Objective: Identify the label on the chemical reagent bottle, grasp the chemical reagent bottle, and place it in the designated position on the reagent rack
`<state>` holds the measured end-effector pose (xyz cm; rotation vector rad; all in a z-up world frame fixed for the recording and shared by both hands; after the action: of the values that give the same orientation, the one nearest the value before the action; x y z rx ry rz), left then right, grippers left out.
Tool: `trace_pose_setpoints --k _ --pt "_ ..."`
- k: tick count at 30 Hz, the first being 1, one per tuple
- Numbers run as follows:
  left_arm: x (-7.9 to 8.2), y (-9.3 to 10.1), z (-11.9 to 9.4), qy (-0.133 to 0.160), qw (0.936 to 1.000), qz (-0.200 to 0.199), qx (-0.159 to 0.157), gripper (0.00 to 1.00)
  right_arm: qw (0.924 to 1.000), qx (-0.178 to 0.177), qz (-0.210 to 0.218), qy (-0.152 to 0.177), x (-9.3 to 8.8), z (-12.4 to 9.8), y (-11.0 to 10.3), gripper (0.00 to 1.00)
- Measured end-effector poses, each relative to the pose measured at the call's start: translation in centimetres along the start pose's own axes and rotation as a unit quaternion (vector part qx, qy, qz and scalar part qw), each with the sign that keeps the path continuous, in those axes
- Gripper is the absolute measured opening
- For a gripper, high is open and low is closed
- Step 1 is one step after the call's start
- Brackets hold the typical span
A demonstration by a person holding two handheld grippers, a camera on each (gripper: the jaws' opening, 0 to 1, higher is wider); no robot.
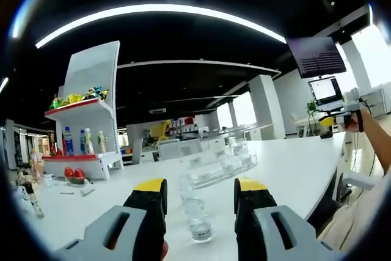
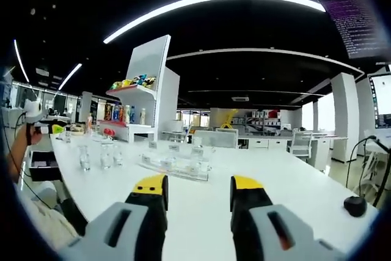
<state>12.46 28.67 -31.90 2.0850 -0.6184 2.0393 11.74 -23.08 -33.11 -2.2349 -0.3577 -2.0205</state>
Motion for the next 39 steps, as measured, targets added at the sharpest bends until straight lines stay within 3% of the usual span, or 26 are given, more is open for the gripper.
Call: trace_pose_setpoints --k 16,27,39 --pt "-1.3 -0.4 0.1 -0.034 0.9994 0.001 0.004 0.45 0.9999 -0.006 0.007 -0.007 -0.2 -0.4 0.3 0.4" --pt "-2.7 0.7 1.2 -0.068 0.9976 -0.004 -0.012 0.44 0.9999 -0.009 0.003 -0.013 -0.6 -0.5 0.8 0.4" --pt "-3.4 0.8 1.9 -0.076 0.9968 -0.017 -0.013 0.44 0.9999 -0.011 0.002 -0.012 -0.4 -0.6 0.7 0.4"
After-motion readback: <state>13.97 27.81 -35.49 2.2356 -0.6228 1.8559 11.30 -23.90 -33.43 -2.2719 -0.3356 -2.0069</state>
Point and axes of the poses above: the point that each gripper's makers call its tool centre point, and the gripper's own axes: z roughly forward along the fingers, y roughly to its right, x roughly out of its top, the point moved 6 cm from there along -z, roughly backward along the fingers, and after that the axes turned 11 degrees about -y, right-handed, at the moved point
